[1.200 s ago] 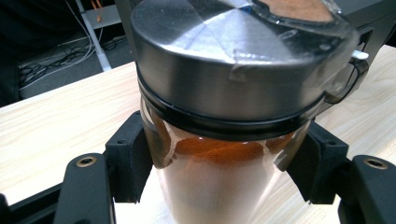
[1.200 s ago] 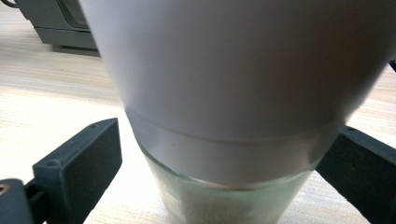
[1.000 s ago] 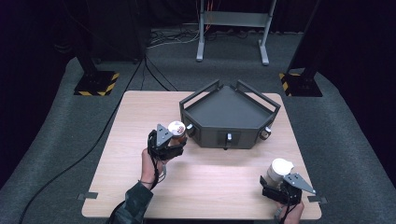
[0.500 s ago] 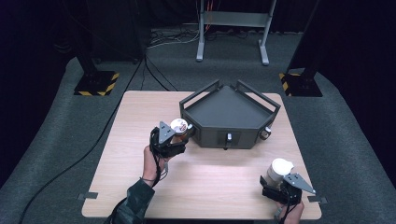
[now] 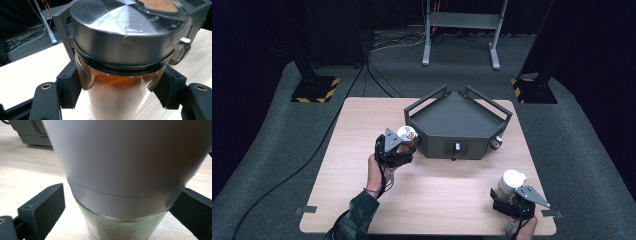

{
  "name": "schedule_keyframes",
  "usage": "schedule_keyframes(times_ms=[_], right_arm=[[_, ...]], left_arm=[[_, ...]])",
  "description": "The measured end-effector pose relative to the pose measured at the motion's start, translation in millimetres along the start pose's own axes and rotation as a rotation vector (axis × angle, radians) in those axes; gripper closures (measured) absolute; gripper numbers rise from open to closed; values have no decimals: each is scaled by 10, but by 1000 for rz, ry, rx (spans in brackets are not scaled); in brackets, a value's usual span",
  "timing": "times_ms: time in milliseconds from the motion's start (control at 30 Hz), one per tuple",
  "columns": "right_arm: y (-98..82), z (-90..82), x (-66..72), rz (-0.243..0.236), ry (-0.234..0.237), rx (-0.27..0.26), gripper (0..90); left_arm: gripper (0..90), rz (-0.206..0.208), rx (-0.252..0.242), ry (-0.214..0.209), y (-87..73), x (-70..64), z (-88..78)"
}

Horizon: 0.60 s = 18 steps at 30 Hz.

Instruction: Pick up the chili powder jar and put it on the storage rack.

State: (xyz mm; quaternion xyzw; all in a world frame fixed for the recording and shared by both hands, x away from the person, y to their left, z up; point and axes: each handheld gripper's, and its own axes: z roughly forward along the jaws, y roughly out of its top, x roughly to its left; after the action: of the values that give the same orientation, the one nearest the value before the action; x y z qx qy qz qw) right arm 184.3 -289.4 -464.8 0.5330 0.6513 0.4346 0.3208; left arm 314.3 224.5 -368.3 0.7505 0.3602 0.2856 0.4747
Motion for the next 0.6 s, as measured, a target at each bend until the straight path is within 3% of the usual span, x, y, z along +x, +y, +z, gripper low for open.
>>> schedule_keyframes(times_ms=[600], right_arm=[[-2, -1, -2, 1, 0, -1, 0]], left_arm=[[317, -1, 1, -19, 56, 18, 35]])
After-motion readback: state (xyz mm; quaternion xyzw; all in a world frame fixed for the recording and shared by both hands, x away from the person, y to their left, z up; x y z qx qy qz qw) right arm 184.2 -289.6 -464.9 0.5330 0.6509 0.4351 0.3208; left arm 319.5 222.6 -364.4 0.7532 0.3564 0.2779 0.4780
